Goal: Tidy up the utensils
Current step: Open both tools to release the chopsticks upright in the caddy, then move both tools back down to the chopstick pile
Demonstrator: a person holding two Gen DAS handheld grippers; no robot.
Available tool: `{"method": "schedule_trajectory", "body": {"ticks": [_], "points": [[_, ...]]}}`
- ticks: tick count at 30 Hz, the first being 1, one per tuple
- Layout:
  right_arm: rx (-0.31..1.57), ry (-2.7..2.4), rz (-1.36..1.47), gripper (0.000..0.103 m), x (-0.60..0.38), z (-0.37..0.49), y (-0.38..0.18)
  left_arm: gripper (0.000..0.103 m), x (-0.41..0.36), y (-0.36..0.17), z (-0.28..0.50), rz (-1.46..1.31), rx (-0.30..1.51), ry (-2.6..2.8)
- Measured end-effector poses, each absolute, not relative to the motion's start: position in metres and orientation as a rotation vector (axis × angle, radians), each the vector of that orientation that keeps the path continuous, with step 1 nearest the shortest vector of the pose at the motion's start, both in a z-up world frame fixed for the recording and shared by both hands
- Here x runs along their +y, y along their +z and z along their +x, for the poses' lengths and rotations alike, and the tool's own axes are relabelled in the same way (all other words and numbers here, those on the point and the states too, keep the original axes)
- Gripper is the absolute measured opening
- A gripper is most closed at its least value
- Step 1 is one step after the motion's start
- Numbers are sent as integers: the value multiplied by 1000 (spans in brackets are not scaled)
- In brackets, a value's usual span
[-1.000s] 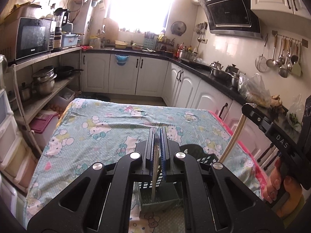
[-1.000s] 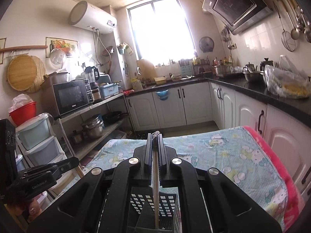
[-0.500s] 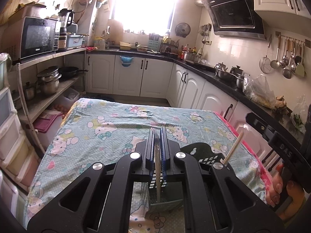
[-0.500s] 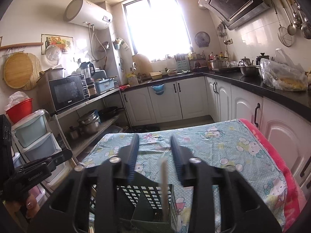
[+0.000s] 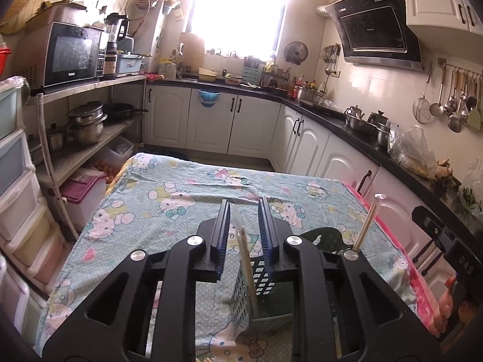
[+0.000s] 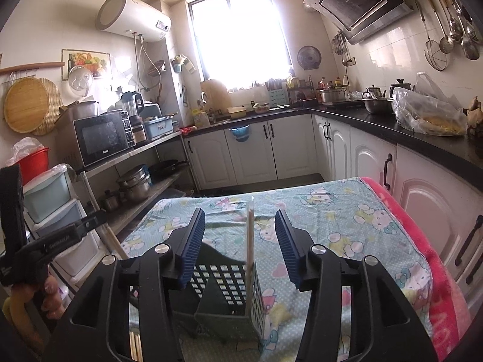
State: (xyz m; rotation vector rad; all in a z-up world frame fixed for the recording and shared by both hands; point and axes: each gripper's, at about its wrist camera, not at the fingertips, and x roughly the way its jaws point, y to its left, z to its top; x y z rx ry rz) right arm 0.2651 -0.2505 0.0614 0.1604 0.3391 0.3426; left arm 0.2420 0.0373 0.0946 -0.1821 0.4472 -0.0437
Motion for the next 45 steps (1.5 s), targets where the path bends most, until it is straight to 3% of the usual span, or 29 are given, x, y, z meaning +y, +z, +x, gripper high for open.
{"method": "schedule_trajectory", "body": {"ticks": [3, 5, 10, 12, 19, 45], "points": [[348, 340, 157, 50, -251, 258, 59, 32, 38, 94, 239, -179, 448, -38], [351, 338, 156, 51, -252, 254, 58, 34, 39, 93, 237, -185, 453, -37], [357, 330, 158, 58, -256, 245, 55, 50, 42, 90, 230, -200, 465, -35], [358, 324, 158, 61, -257, 242, 53, 63, 44, 88, 228, -207, 469, -35], [362, 313, 148, 66, -260, 231, 49, 91, 44, 83, 215, -220, 467, -36], [405, 330, 89, 71, -252, 194, 28, 92, 53, 59, 173, -245, 487, -38]]}}
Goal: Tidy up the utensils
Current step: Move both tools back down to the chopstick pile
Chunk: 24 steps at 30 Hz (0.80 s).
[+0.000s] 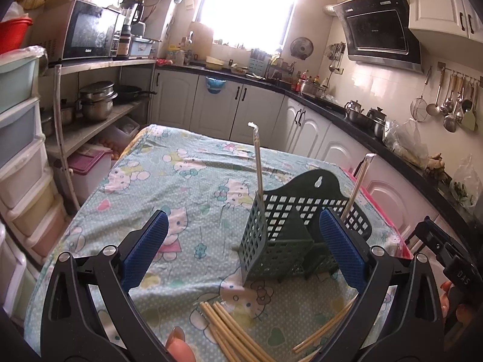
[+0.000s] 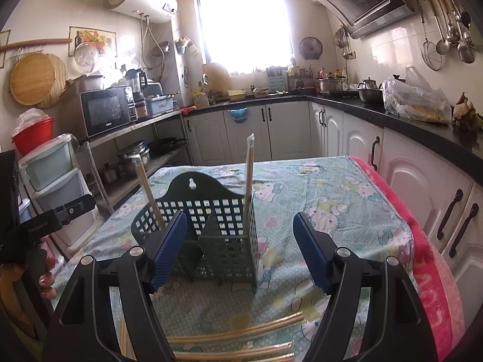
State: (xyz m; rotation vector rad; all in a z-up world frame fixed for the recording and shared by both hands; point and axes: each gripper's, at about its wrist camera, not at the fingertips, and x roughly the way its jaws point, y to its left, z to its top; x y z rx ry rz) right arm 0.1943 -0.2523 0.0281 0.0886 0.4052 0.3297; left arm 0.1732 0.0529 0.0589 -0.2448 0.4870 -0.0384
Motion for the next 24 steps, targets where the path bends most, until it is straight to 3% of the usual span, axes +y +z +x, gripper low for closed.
{"method": "schedule_trajectory", "body": {"ticks": [24], "points": [[494, 335, 91, 70, -266, 170, -6, 92, 55, 12, 153, -264, 608, -28]]}}
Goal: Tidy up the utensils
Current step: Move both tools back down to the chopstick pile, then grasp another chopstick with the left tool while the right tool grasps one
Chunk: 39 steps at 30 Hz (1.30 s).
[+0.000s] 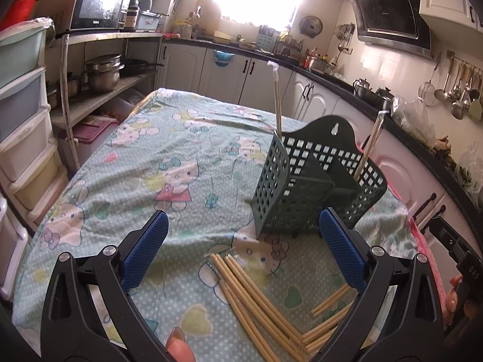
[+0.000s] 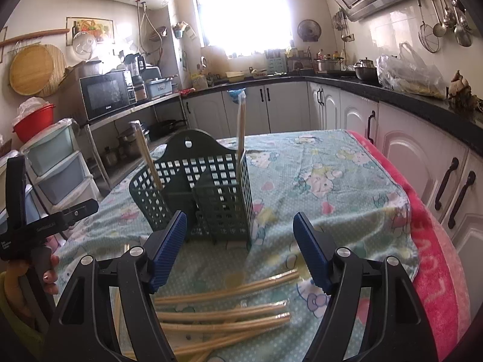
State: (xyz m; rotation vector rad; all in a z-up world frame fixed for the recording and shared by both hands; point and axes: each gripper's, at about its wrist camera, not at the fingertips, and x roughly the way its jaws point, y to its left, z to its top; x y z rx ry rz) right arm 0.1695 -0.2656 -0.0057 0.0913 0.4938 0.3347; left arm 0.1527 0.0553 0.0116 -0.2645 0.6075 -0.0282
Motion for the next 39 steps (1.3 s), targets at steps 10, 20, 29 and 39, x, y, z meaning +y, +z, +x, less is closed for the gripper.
{"method": "schedule_trajectory", "body": {"ticks": [10, 20, 29, 39], "points": [[575, 336, 101, 70, -272, 164, -31, 92, 54, -13, 149, -264, 675, -29], [686, 332, 141, 70, -277, 177, -57, 92, 51, -35, 148, -253, 743, -29], [795, 319, 195, 70, -280, 200, -78, 84, 56, -56, 157, -300, 825, -35], [872, 306, 224, 67, -286, 219, -86, 56, 75, -70, 183, -416, 907, -51]]}}
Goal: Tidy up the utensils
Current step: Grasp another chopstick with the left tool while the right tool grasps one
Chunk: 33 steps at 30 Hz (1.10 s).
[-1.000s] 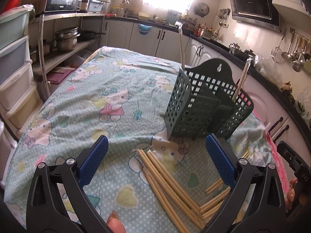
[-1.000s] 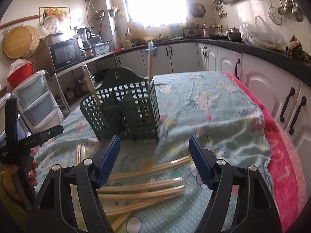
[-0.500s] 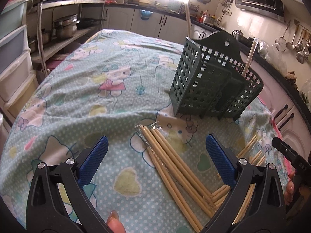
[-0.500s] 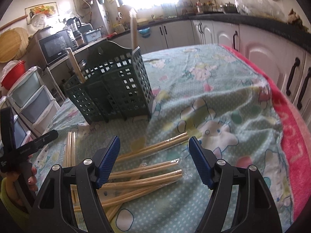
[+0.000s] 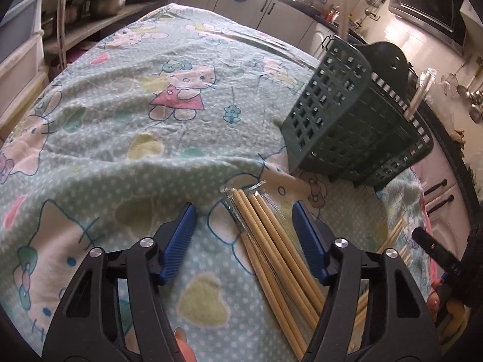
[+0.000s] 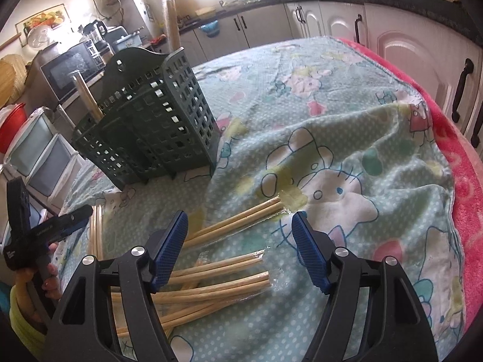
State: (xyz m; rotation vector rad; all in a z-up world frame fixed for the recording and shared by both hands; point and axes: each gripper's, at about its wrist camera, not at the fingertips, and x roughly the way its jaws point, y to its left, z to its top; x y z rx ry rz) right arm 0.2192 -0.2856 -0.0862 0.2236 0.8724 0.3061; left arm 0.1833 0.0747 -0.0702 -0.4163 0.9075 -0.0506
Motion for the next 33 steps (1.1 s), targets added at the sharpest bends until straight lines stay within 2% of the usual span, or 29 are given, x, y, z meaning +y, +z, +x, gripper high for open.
{"method": "schedule_trajectory", "body": {"ticks": [4, 10, 14, 17, 19, 21, 24, 30, 33], "points": [[912, 288, 243, 65, -289, 227, -92, 50, 81, -72, 193, -446, 917, -54], [954, 277, 285, 62, -293, 237, -98, 33, 83, -73, 200, -444, 920, -48], [965, 264, 282, 61, -291, 244, -100, 17, 83, -75, 203, -438, 920, -49], [972, 246, 259, 60, -285, 248, -101, 15, 82, -75, 203, -429, 915, -54], [967, 224, 235, 55, -282, 251, -101, 13, 81, -76, 203, -422, 912, -56], [958, 198, 218, 40, -279, 253, -101, 10, 82, -76, 203, -429, 911, -62], [953, 191, 238, 24, -282, 257, -102, 7, 84, -75, 201, -443, 907, -66], [925, 216, 343, 7, -295, 258, -97, 6, 86, -68, 195, -460, 890, -79], [899, 240, 379, 5, -300, 254, -91, 5, 86, -61, 191, -467, 869, -88]]}}
